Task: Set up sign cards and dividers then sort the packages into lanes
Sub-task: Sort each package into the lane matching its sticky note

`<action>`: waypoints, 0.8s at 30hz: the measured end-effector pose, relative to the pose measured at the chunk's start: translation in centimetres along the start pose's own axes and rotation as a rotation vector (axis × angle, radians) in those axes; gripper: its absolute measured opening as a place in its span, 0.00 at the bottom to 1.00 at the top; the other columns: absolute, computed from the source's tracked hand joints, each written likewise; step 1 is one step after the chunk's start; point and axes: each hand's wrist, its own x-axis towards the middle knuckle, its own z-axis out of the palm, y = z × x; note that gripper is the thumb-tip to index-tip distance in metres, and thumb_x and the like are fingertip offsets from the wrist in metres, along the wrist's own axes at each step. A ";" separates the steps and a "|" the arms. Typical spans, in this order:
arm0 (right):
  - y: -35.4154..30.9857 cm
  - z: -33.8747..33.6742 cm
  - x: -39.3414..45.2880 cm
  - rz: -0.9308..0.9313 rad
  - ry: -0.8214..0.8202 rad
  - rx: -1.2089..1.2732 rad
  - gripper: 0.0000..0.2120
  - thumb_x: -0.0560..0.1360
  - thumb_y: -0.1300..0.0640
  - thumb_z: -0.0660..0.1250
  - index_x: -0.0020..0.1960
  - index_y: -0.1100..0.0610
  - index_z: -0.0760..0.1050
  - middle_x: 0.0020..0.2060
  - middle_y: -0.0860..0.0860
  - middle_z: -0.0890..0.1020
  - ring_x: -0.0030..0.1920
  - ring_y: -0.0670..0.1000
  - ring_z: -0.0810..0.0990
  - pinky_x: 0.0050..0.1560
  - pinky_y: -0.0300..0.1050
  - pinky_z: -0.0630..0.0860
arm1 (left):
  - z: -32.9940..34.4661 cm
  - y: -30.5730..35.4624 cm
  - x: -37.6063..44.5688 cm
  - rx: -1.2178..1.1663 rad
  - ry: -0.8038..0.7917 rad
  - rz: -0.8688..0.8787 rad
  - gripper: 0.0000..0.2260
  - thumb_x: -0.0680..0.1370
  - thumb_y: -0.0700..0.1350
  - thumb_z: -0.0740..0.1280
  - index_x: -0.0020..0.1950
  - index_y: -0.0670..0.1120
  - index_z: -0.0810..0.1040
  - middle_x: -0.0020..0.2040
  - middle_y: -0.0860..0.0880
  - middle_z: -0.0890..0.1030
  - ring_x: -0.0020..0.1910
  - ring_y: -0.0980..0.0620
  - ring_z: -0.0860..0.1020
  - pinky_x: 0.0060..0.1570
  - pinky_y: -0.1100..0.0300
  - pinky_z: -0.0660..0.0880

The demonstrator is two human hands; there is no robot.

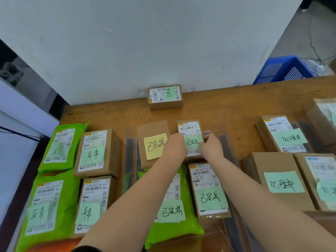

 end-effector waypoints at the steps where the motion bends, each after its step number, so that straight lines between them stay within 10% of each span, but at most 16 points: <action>1: 0.0 0.1 0.1 -0.004 -0.003 -0.027 0.06 0.77 0.62 0.60 0.53 0.58 0.69 0.54 0.55 0.80 0.47 0.53 0.80 0.34 0.42 0.75 | -0.3 0.0 -0.1 -0.005 0.013 0.015 0.05 0.75 0.35 0.64 0.50 0.38 0.75 0.53 0.41 0.78 0.48 0.45 0.77 0.40 0.59 0.70; 8: -4.1 -0.7 1.0 -0.320 0.031 -0.338 0.23 0.77 0.53 0.64 0.70 0.57 0.63 0.66 0.54 0.68 0.66 0.55 0.69 0.64 0.52 0.70 | -4.9 -2.3 1.5 0.039 0.221 0.144 0.20 0.79 0.46 0.61 0.71 0.44 0.66 0.69 0.46 0.69 0.68 0.47 0.68 0.63 0.55 0.68; 17: -10.1 2.1 9.6 -0.459 -0.026 -0.303 0.27 0.76 0.52 0.65 0.72 0.56 0.62 0.68 0.54 0.68 0.67 0.54 0.68 0.66 0.51 0.69 | -8.0 -6.2 11.4 0.326 0.355 0.075 0.25 0.78 0.52 0.60 0.72 0.44 0.61 0.70 0.44 0.67 0.69 0.45 0.63 0.66 0.50 0.67; 24: -11.5 5.7 15.4 -0.458 -0.004 -0.293 0.31 0.75 0.54 0.66 0.73 0.59 0.57 0.68 0.56 0.66 0.66 0.57 0.69 0.63 0.51 0.71 | -7.2 -7.6 17.8 0.050 0.246 -0.097 0.30 0.78 0.55 0.60 0.73 0.39 0.56 0.69 0.40 0.66 0.68 0.41 0.65 0.65 0.48 0.67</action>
